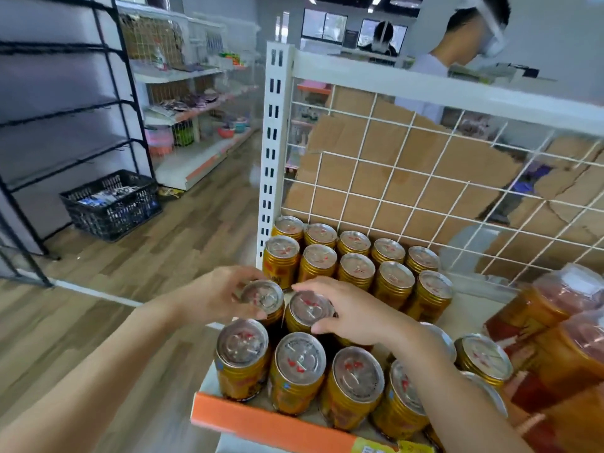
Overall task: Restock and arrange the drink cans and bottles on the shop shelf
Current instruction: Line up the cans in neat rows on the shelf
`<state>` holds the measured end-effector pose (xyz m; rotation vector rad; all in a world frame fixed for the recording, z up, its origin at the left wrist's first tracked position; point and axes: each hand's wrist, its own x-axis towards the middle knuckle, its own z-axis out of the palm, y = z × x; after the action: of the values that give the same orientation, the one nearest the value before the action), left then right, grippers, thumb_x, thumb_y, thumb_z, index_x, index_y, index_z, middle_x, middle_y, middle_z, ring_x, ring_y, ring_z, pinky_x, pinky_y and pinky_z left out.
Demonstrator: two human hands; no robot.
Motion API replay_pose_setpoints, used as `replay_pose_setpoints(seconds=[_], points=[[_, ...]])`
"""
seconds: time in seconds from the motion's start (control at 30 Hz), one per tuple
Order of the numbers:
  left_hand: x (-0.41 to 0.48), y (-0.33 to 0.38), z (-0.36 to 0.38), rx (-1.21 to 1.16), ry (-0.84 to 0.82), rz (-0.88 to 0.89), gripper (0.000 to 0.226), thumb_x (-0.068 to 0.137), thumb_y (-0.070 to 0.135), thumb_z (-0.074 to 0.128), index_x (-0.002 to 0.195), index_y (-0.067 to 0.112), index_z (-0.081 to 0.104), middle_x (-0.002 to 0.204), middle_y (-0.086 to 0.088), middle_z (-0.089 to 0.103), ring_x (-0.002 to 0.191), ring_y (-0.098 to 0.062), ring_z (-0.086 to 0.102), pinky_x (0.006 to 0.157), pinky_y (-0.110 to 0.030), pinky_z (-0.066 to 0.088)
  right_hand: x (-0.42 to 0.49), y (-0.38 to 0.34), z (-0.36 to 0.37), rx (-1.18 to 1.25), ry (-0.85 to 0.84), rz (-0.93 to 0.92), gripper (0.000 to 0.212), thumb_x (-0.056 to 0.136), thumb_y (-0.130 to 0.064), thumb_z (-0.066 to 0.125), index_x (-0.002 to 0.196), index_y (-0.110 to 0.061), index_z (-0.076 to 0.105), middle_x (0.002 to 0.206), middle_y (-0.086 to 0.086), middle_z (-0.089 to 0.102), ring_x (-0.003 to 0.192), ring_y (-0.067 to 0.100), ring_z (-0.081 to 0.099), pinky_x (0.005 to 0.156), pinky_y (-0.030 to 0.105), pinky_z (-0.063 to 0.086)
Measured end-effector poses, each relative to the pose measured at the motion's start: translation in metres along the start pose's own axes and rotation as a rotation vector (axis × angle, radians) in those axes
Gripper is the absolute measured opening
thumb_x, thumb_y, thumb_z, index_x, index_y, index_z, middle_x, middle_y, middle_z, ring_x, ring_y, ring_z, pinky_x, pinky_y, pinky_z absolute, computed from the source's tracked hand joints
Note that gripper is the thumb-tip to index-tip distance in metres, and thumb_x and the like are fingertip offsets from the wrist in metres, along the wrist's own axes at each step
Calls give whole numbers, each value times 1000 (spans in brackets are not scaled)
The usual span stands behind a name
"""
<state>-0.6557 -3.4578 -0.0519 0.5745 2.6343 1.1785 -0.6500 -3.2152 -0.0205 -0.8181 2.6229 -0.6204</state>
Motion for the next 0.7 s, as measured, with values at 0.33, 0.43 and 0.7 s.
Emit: replay_pose_setpoints(seconds=[0.33, 0.43, 0.7], points=[[27, -18, -6, 18, 73, 187, 55, 72, 29, 79, 121, 15, 59, 109, 6, 53, 98, -5, 56, 81, -15, 49, 9, -2, 3, 27, 215, 155, 62, 88, -18, 63, 141, -33, 33, 149, -11, 30, 133, 7, 32, 97, 16, 23], [35, -18, -4, -7, 120, 199, 54, 74, 19, 78, 123, 17, 57, 113, 2, 54, 103, -10, 56, 82, -18, 51, 10, -2, 4, 41, 224, 170, 62, 89, -15, 61, 140, -34, 33, 150, -11, 30, 134, 6, 30, 97, 16, 21], [37, -22, -1, -81, 148, 246, 50, 75, 17, 77, 120, 23, 58, 113, 7, 56, 102, -3, 56, 81, -17, 51, 11, -1, 15, 5, 341, 213, 58, 87, -22, 65, 137, -33, 37, 145, -11, 36, 131, 9, 36, 98, 19, 26]])
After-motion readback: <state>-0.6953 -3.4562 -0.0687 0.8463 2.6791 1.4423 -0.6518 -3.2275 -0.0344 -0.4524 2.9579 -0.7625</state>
